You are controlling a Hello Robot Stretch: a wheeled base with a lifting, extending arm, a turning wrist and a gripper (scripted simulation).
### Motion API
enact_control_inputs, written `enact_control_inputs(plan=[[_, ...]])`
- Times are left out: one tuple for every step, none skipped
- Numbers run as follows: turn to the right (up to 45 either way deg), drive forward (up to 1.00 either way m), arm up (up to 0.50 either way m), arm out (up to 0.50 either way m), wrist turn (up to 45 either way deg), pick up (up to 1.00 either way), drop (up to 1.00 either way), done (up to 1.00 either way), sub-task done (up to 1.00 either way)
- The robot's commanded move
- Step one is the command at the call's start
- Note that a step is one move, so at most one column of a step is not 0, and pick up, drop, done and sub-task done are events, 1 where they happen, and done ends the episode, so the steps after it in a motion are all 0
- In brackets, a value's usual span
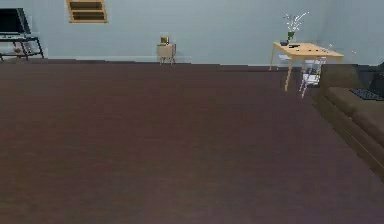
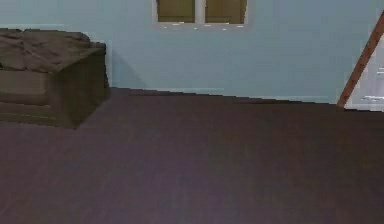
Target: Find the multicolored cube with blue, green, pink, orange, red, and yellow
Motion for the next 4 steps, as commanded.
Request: enact_control_inputs(plan=[[0.0, 1.00, 0.00, 0.00, 0.0, 0.00, 0.00, 0.00, 0.00], [0.0, 1.00, 0.00, 0.00, 0.0, 0.00, 0.00, 0.00, 0.00], [0.0, 1.00, 0.00, 0.00, 0.0, 0.00, 0.00, 0.00, 0.00], [0.0, 1.00, 0.00, 0.00, 0.0, 0.00, 0.00, 0.00, 0.00]])
